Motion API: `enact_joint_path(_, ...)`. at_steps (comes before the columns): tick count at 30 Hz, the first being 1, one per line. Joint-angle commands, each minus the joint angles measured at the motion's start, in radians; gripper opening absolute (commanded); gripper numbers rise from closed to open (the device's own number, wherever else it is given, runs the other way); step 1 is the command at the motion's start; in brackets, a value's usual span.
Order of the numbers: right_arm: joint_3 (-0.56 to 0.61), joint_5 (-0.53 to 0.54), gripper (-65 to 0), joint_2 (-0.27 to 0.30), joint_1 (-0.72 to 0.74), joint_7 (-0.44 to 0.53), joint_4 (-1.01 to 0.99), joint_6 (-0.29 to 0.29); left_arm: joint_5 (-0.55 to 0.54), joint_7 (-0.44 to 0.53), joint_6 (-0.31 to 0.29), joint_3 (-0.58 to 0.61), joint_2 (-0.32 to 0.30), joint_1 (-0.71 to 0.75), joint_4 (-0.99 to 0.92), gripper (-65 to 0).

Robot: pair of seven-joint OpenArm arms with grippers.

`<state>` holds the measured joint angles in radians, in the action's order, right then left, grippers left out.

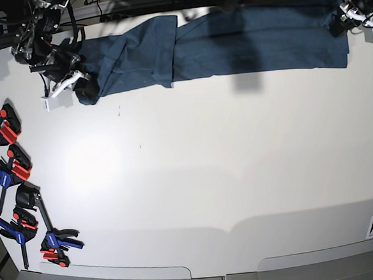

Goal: Fold the T-shirt properly
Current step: 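Grasp the shirt's hem end with the left gripper and fold it inward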

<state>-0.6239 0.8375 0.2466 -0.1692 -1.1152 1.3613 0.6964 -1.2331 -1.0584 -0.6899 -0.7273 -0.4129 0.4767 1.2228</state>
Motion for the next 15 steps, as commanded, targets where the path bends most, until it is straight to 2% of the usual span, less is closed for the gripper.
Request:
enact_joint_path(1, -0.004, 0.011, -65.0, 0.016, 0.006, 0.007, 0.012, 0.002, -0.059, -0.013, -0.008, -0.005, -0.019, 0.008, 0.01, -65.0)
enact_joint_path(6, -0.004, 0.011, -65.0, 0.016, 0.006, 0.008, 0.012, 0.002, -0.25, -0.145, -0.008, -0.005, -0.019, 0.008, 0.01, -65.0)
enact_joint_path(9, -0.004, 0.011, -65.0, 0.016, 0.006, 0.008, 0.012, 0.002, -0.25, -0.214, -0.008, -0.005, -0.019, 0.008, 0.01, -65.0)
enact_joint_path(15, -0.004, 0.011, -65.0, 0.016, 0.006, 0.008, 0.012, 0.002, -0.25, -0.214, -0.008, -0.005, -0.008, 0.002, 0.014, -65.0)
